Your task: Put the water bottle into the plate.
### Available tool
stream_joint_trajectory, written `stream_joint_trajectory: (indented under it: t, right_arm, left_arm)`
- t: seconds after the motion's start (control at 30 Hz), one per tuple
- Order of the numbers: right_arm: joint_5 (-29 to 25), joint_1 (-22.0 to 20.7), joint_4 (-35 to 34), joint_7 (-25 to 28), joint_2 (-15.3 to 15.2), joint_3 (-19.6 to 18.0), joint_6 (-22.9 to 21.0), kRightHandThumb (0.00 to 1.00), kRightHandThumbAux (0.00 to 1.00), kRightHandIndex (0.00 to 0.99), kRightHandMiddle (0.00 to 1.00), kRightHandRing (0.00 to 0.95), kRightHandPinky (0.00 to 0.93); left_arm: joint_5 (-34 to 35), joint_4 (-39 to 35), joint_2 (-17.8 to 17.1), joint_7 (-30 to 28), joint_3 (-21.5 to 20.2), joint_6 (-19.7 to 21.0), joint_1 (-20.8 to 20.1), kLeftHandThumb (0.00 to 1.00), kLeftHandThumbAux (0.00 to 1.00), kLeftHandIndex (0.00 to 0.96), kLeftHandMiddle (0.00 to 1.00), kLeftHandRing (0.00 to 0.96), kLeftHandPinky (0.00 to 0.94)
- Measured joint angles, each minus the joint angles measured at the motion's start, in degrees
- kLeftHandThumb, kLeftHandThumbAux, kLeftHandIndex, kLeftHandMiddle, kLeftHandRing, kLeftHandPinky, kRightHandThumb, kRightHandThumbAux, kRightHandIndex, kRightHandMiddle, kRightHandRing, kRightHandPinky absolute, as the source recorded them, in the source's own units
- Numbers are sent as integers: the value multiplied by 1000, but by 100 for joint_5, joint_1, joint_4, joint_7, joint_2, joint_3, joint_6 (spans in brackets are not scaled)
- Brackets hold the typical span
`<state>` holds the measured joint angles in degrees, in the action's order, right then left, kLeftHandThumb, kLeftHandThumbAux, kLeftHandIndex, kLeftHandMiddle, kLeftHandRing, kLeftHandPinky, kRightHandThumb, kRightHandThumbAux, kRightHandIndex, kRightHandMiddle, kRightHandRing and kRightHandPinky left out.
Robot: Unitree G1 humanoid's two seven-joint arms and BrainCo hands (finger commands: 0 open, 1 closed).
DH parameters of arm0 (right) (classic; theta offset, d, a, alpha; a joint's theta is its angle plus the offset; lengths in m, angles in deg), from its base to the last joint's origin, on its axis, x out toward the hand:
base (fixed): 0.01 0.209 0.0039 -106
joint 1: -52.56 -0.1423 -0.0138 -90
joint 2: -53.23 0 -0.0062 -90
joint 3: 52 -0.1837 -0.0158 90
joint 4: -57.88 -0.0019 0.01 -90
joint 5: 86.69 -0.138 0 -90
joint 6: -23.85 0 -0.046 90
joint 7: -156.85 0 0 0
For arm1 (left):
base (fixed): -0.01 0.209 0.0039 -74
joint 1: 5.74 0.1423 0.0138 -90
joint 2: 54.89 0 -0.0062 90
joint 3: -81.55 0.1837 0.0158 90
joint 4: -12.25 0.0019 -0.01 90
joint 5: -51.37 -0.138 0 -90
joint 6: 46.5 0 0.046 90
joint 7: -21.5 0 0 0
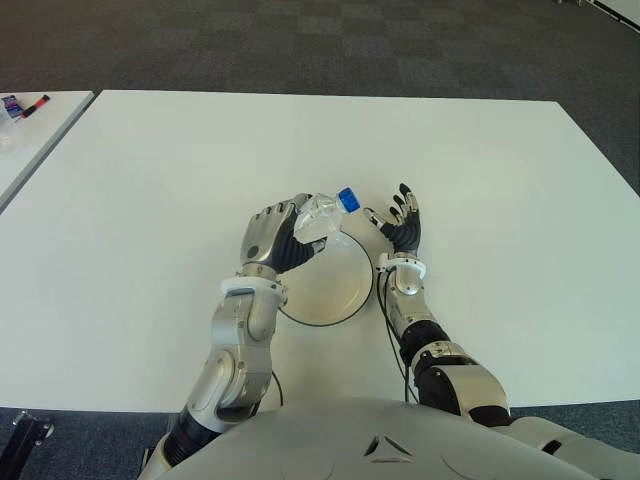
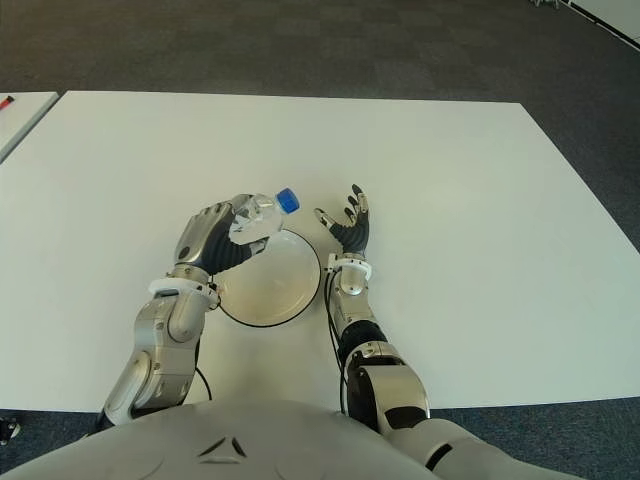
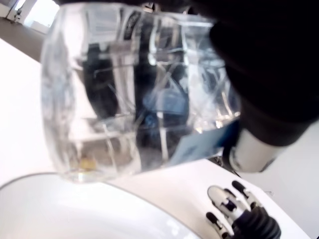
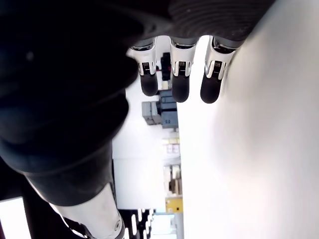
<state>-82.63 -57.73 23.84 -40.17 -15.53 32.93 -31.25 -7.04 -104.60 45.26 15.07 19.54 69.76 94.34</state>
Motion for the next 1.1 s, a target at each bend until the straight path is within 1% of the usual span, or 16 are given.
stream_joint_trajectory:
  t: [0.13,0.17,0.37,0.5,0.53,0.7,0.83,0.87,0.93,1.03,1.1]
  right_arm:
    - [-5,-2,4,41,2,-11,-2,0,911,105,87,91,151]
    - [-7,-3,6,47,3,-15,-2,0,911,105,87,91,151]
    - [-10,-8,14,62,8,-26,-2,0,911,104,87,92,152]
    - [-11,-12,21,70,11,-31,-1,0,916,105,89,94,155]
    - [-12,-13,23,71,12,-35,0,0,917,105,90,95,157]
    - [-15,-17,39,70,14,-48,16,0,927,109,95,99,160]
    - [-19,-24,67,73,21,-52,67,0,937,112,98,102,160]
    - [-23,-26,77,76,22,-54,78,0,940,113,99,102,160]
    - [-27,-31,91,94,26,-57,94,0,940,113,98,101,159]
    - [-35,-42,115,117,30,-61,112,0,937,113,97,101,158]
    - [-36,-45,123,125,32,-62,124,0,937,113,95,100,156]
  left_arm:
    - [58,160,35,14,-10,-18,-7,856,667,403,534,849,722]
    - [70,201,41,31,-14,-33,-15,856,667,403,534,846,671]
    - [178,395,80,126,-41,-96,-55,856,666,405,534,838,534]
    - [236,494,99,161,-60,-121,-70,857,665,406,536,835,515]
    - [261,516,104,163,-65,-133,-73,857,665,407,536,831,471]
    - [392,675,111,269,-99,-258,-100,859,664,410,538,819,365]
    - [515,855,106,322,-134,-405,-149,859,663,411,538,811,327]
    - [558,916,101,323,-153,-438,-175,859,663,411,537,805,276]
    - [614,1011,92,324,-194,-487,-217,859,663,410,535,799,238]
    - [679,1219,65,334,-235,-541,-299,859,664,410,533,793,218]
    - [688,1333,44,334,-238,-546,-340,859,664,410,533,794,243]
